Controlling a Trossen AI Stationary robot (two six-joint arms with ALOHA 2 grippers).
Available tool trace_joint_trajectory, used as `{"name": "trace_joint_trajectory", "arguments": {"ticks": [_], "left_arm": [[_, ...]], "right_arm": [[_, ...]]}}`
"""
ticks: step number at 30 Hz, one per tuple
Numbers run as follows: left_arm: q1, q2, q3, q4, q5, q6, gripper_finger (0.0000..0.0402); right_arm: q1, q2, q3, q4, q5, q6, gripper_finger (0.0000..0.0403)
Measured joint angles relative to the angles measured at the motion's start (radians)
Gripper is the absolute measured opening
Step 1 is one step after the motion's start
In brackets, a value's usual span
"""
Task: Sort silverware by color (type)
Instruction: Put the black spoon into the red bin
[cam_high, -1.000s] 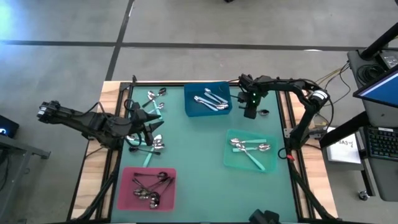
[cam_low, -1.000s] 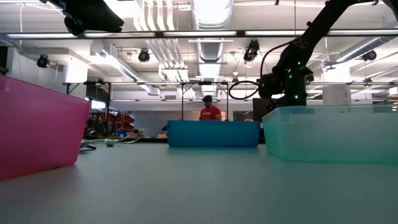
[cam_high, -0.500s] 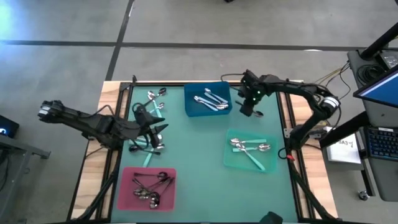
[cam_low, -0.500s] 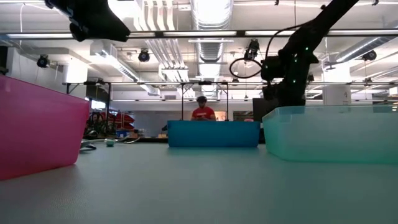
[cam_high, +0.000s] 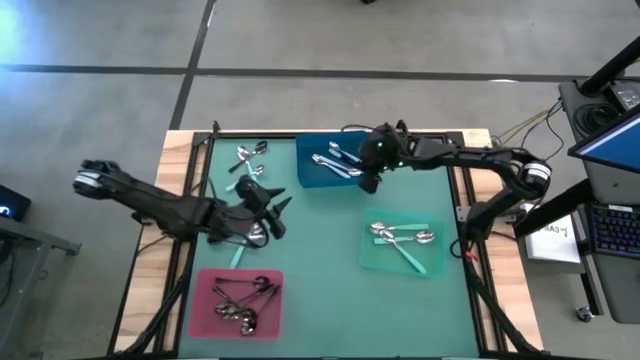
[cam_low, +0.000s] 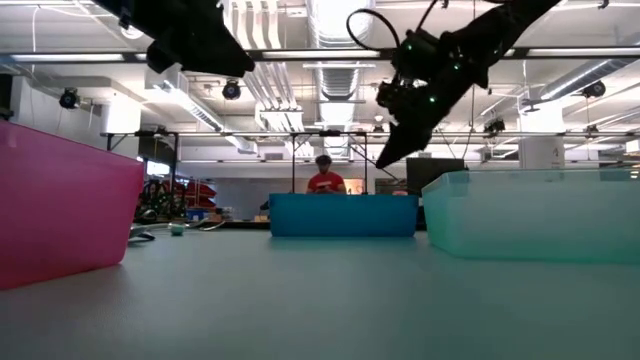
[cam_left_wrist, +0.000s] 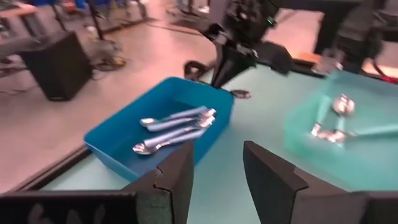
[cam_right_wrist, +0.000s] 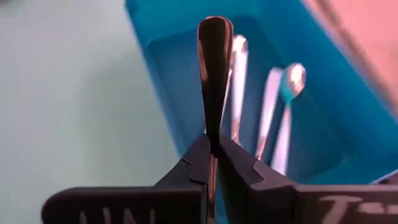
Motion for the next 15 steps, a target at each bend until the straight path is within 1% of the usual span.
{"name": "trace_joint_trajectory", "arguments": {"ticks": [3,6,9,12,15], "left_arm": [[0.0,0.043,0.0,0.074,-0.03,0.004,0.0123],[0.0,0.098,0.0,0.161,-0.041,0.02,0.0123],[-0.004,0.165,0.0,0.282,-0.098,0.093,0.0123],[-0.017,0.242,-0.011,0.463,-0.168,0.208,0.0123],[-0.027,0.316,-0.027,0.706,-0.2,0.336,0.0123]], "right_arm": [[0.061,0.002,0.0,0.077,0.09,0.002,0.0009],[0.125,0.002,0.0,0.184,0.104,0.0,0.0009],[0.192,0.002,0.0,0.291,0.105,-0.013,0.0009],[0.253,0.002,0.0,0.377,0.106,-0.029,0.0009],[0.306,0.002,0.0,0.439,0.106,-0.054,0.0009]]}}
